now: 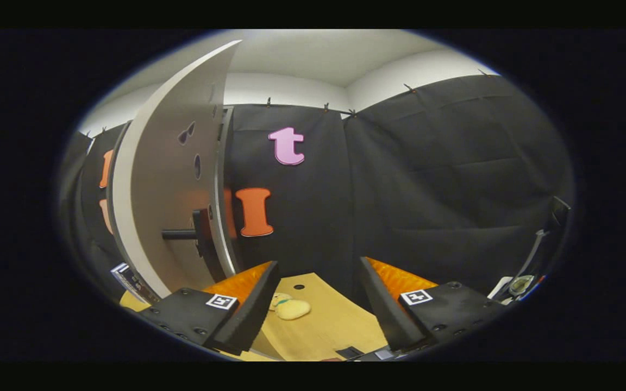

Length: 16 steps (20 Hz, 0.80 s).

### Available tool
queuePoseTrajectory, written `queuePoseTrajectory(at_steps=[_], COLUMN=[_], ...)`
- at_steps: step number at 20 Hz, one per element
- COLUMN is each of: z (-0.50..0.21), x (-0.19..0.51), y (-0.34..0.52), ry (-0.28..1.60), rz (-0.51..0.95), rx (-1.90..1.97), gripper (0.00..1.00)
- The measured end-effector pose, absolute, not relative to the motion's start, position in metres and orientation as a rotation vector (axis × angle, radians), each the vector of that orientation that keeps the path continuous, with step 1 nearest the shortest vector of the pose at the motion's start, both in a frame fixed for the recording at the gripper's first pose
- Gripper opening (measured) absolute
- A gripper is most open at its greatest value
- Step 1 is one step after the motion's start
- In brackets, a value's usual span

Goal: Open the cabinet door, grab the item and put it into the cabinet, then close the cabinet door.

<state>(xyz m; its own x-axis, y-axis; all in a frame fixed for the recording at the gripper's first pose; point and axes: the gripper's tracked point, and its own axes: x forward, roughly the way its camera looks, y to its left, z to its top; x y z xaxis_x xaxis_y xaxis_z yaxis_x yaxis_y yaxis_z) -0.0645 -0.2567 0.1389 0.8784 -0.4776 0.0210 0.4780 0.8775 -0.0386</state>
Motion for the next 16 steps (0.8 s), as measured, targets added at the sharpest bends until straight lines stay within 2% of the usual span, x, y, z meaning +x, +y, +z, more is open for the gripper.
queuePoseTrajectory(at_steps=[10, 16], z=[0.136, 0.125], x=[-0.070, -0.044], y=[-0.203, -0.122], ry=[-0.026, 0.003], rz=[-0.519, -0.382], rx=[-0.081, -0.080], gripper=[0.94, 0.94])
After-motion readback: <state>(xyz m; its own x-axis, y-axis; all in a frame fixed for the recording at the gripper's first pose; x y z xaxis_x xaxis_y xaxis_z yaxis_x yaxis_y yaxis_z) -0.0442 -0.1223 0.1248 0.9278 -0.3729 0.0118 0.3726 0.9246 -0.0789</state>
